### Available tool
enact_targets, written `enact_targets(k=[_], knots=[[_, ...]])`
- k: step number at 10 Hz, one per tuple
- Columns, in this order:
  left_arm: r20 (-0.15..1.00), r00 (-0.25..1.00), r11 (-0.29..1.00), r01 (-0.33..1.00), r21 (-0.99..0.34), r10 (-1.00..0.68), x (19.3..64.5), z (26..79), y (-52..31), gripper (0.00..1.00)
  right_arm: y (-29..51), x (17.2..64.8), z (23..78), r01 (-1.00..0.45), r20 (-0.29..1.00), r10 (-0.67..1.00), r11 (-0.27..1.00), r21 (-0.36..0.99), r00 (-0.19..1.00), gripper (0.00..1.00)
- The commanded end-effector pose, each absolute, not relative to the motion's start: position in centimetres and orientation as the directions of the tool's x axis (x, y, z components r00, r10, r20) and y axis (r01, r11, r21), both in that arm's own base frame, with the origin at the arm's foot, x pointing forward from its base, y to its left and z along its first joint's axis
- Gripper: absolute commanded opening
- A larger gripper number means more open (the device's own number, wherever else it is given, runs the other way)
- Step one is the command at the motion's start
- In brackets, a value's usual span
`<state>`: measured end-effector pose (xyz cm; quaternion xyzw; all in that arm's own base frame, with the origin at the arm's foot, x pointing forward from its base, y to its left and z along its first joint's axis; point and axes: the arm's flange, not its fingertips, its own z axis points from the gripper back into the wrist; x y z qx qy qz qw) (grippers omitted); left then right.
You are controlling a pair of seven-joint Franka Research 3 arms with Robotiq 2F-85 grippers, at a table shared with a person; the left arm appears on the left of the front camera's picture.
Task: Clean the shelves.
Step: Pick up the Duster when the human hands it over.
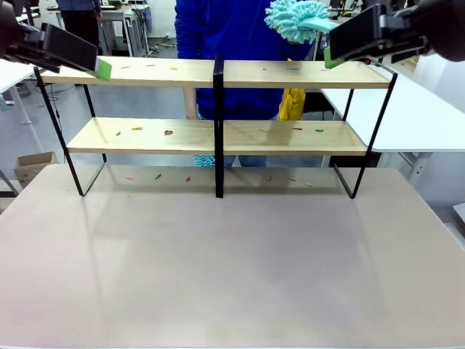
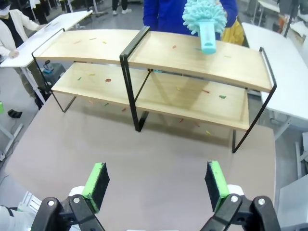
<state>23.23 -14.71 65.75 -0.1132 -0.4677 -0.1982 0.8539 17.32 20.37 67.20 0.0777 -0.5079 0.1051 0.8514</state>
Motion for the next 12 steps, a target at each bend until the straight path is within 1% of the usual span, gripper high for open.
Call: enact_targets(k=[1,8,9,10,11,12], knots=[[0.843,0.484,0.896,0.444,-0.006,-0.235,23.2,65.6,-14.7,1.0,18.9,18.4,67.1,-0.269,0.894,0.143,0.963,-0.026,0.425,1.0],[0.843,0.484,0.896,0.444,-0.006,-0.235,23.2,65.6,-14.7,1.0,19.3,18.0,67.3,-0.263,0.886,0.141,0.965,-0.022,0.442,1.0],[0.843,0.484,0.896,0.444,-0.006,-0.235,23.2,65.6,-14.7,1.0,16.8,20.7,68.6,-0.368,0.832,0.1,0.92,0.13,0.545,1.0],[0.843,0.484,0.896,0.444,-0.006,-0.235,23.2,65.6,-14.7,1.0,13.0,25.0,70.9,-0.39,0.702,-0.01,0.826,0.407,0.712,1.0],[0.843,0.484,0.896,0.444,-0.006,-0.235,23.2,65.6,-14.7,1.0,9.3,29.8,72.6,-0.278,0.548,-0.118,0.762,0.585,0.828,1.0],[0.843,0.484,0.896,0.444,-0.006,-0.235,23.2,65.6,-14.7,1.0,6.9,32.4,73.1,-0.206,0.472,-0.203,0.705,0.678,0.858,1.0]])
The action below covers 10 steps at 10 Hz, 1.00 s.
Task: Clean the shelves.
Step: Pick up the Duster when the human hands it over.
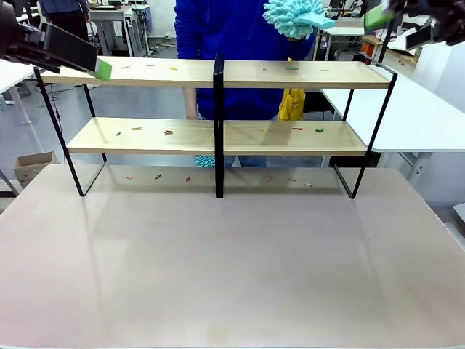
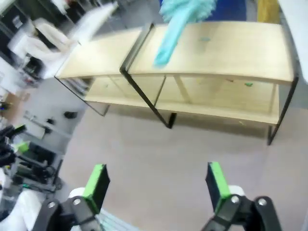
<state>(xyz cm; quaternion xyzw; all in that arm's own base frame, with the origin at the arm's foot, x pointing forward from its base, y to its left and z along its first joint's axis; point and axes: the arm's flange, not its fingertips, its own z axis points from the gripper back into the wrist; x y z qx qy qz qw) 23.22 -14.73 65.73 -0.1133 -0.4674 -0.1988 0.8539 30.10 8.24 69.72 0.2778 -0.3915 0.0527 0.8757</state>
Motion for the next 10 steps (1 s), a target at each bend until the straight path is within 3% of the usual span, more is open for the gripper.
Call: enact_targets(k=[1,2,3,4,5,10], knots=[[0.843,0.484,0.896,0.444,-0.006,-0.235,23.2,65.6,-14.7,1.0,6.5,32.5,72.9,-0.142,0.463,-0.35,0.654,0.743,0.814,1.0],[0.843,0.484,0.896,0.444,-0.006,-0.235,23.2,65.6,-14.7,1.0,8.2,30.1,69.7,-0.31,0.715,-0.125,0.84,0.445,0.688,1.0],[0.843,0.484,0.896,0.444,-0.006,-0.235,23.2,65.6,-14.7,1.0,5.2,33.2,70.7,-0.263,0.624,-0.221,0.766,0.587,0.75,1.0],[0.843,0.484,0.896,0.444,-0.006,-0.235,23.2,65.6,-14.7,1.0,6.2,35.4,70.7,-0.191,0.518,-0.221,0.755,0.627,0.826,1.0],[0.843,0.484,0.896,0.444,-0.006,-0.235,23.2,65.6,-14.7,1.0,4.8,39.6,70.9,-0.08,0.363,-0.311,0.653,0.753,0.878,1.0],[0.843,0.484,0.896,0.444,-0.006,-0.235,23.2,65.6,-14.7,1.0,5.3,53.8,67.7,0.06,0.08,-0.344,0.379,0.923,0.935,1.0]])
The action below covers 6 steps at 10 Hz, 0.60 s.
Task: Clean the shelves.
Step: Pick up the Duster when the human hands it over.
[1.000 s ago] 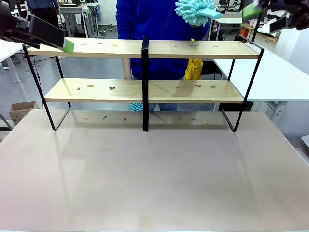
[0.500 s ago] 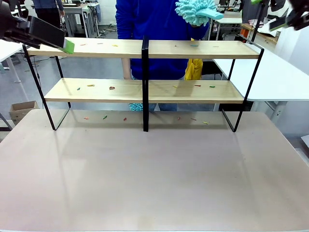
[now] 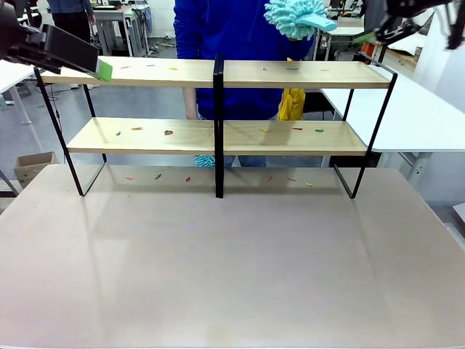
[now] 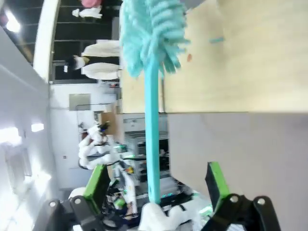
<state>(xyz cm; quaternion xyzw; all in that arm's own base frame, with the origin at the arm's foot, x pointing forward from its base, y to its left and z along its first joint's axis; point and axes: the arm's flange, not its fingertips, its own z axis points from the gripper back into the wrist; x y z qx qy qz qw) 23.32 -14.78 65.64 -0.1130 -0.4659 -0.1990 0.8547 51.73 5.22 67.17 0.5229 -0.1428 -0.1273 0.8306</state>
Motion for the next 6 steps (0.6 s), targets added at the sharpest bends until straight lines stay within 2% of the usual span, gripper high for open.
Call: enact_targets(k=[1,3,6], knots=[[0.843,0.484,0.896,0.444,-0.006,-0.235,23.2,65.6,-14.7,1.0,5.8,55.7,66.5,0.081,0.081,-0.389,0.383,0.92,0.917,1.0],[0.843,0.484,0.896,0.444,-0.006,-0.235,23.2,65.6,-14.7,1.0,6.8,56.8,65.7,0.0,0.115,-0.36,0.305,0.952,0.926,1.0],[0.843,0.484,0.896,0.444,-0.006,-0.235,23.2,65.6,-14.7,1.0,7.7,56.9,65.1,0.006,0.088,-0.305,0.295,0.955,0.948,1.0]])
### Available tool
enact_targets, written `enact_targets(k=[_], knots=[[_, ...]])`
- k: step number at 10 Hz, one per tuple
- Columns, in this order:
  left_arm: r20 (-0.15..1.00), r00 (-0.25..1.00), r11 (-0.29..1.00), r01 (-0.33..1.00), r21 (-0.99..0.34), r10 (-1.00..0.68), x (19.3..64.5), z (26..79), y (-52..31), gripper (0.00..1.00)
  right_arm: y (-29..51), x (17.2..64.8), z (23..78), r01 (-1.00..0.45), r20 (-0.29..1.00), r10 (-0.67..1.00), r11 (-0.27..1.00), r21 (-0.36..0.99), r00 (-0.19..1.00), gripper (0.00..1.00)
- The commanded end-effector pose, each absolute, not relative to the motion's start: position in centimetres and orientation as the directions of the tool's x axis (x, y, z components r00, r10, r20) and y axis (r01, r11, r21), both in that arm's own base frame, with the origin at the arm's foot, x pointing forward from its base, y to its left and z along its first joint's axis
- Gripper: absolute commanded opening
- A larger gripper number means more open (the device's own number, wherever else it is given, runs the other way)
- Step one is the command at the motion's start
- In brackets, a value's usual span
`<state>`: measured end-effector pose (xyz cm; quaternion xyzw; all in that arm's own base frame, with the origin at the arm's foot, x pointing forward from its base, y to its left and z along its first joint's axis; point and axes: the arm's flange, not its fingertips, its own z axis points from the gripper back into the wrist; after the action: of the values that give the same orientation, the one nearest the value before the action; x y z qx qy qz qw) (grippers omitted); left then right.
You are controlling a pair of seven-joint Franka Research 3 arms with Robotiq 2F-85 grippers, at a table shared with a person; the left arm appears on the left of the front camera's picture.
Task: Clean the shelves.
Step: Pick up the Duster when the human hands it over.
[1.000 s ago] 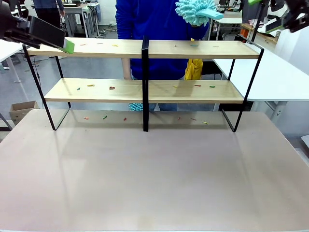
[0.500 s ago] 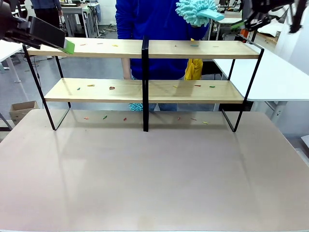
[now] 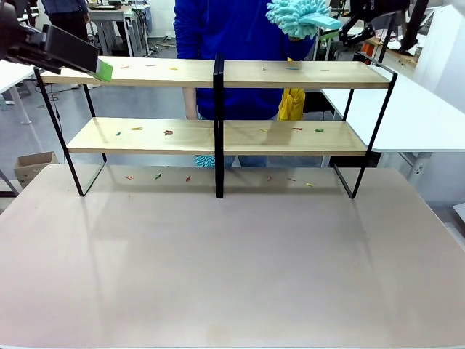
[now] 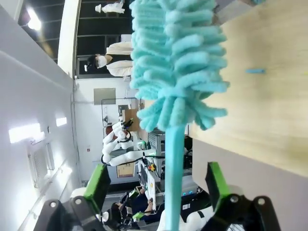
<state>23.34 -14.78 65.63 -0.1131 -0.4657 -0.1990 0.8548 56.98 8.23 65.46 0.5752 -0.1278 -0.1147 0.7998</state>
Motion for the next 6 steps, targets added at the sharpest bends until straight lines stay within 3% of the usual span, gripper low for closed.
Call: enact_targets(k=[1,2,3,4,5,6], knots=[[0.843,0.484,0.896,0.444,-0.006,-0.235,23.22,65.65,-14.75,1.0,7.88,56.8,64.9,0.004,0.086,-0.3,0.288,0.958,0.95,1.0],[0.843,0.484,0.896,0.444,-0.006,-0.235,23.22,65.65,-14.75,1.0,7.99,56.7,64.81,0.004,0.085,-0.298,0.286,0.958,0.951,1.0],[0.843,0.484,0.896,0.444,-0.006,-0.235,23.22,65.65,-14.75,1.0,8.04,56.39,65.01,-0.013,0.1,-0.28,0.298,0.955,0.955,0.44],[0.843,0.484,0.896,0.444,-0.006,-0.235,23.22,65.65,-14.75,1.0,8.09,56.15,65.31,-0.025,0.11,-0.276,0.295,0.955,0.955,0.44],[0.843,0.484,0.896,0.444,-0.006,-0.235,23.22,65.65,-14.75,1.0,8.08,56.05,65.43,-0.027,0.113,-0.277,0.296,0.955,0.954,0.0],[0.843,0.484,0.896,0.444,-0.006,-0.235,23.22,65.65,-14.75,1.0,8.14,56.0,65.3,-0.024,0.112,-0.278,0.301,0.953,0.954,0.39]])
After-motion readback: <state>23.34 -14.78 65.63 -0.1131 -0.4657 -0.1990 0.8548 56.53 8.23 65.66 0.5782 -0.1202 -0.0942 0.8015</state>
